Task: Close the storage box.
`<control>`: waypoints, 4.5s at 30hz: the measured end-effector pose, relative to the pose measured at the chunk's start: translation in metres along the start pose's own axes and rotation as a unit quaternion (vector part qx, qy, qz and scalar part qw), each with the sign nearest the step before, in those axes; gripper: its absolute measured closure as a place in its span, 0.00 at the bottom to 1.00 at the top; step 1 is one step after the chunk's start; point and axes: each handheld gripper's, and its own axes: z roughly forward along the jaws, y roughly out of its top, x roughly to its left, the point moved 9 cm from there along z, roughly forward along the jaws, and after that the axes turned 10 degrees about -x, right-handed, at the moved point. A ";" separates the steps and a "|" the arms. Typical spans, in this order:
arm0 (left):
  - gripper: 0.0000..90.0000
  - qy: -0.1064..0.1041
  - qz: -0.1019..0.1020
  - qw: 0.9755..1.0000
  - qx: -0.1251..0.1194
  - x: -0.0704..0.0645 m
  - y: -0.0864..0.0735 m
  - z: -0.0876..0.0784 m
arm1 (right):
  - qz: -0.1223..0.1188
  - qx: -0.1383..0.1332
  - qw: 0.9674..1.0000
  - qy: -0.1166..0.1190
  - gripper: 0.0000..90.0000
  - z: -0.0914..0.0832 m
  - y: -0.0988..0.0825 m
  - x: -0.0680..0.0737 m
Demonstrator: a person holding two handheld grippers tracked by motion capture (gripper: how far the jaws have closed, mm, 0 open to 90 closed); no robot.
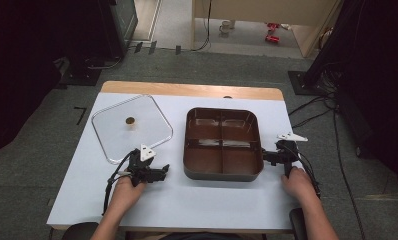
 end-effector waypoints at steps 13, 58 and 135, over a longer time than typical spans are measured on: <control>0.14 0.001 0.001 1.000 0.000 0.000 0.000 0.000 | 0.000 0.000 1.000 0.000 0.16 0.000 0.000 0.000; 0.14 -0.003 0.000 1.000 0.028 0.000 0.003 0.002 | 0.000 0.000 1.000 0.000 0.16 0.000 0.000 0.000; 0.33 -0.046 -0.032 0.998 0.034 0.051 0.055 -0.023 | 0.000 0.000 1.000 0.000 0.16 0.000 0.000 0.000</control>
